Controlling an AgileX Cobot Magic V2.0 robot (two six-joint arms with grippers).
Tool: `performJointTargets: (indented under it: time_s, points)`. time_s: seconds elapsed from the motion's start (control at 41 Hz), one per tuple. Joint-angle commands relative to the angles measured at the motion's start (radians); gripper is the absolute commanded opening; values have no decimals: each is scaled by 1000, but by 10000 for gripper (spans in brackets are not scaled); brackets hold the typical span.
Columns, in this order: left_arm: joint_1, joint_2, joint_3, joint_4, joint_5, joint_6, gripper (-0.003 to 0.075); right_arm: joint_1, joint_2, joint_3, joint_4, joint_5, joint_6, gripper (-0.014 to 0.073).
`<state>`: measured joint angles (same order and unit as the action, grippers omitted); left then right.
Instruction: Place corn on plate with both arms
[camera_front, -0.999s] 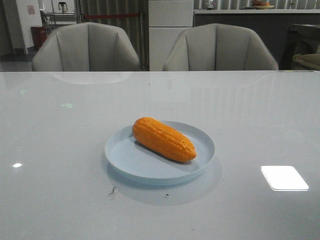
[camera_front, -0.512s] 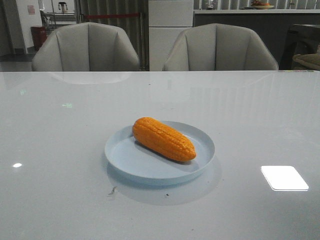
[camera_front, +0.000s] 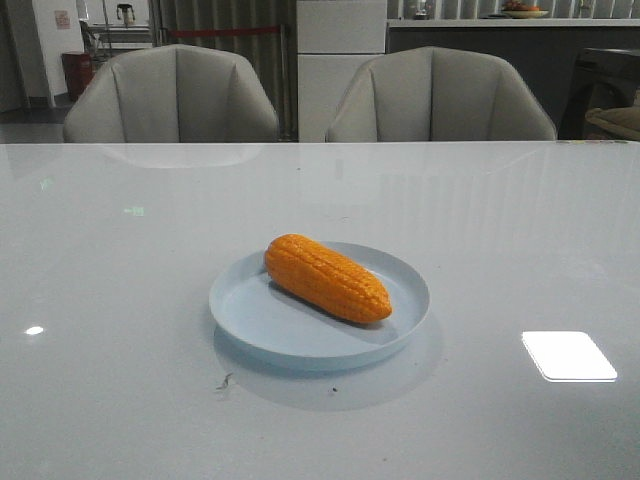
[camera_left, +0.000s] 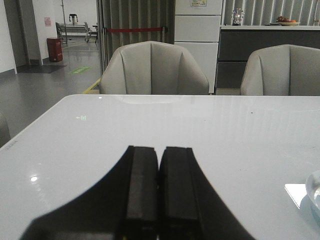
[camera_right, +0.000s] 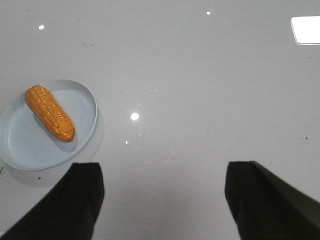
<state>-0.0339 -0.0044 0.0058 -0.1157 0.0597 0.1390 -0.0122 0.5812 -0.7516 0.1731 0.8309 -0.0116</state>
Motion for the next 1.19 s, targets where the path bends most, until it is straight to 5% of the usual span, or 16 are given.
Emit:
performJointTargets:
  time_s: [0.0,0.755,0.901,1.169]
  points:
    - [1,-18,38,-11,-73,-9,89,-8,1,-26,6,-70,0,604]
    - [1,-18,38,-11,-73,-9,89,-9,-7,-25,-33,-75,-1,601]
    - [1,-18,38,-11,-73,-9,89,-9,-73,12,-33,-128,-1,510]
    - [1,-18,38,-11,-73,-9,89,-9,-354,229,-32,-403,-1,211]
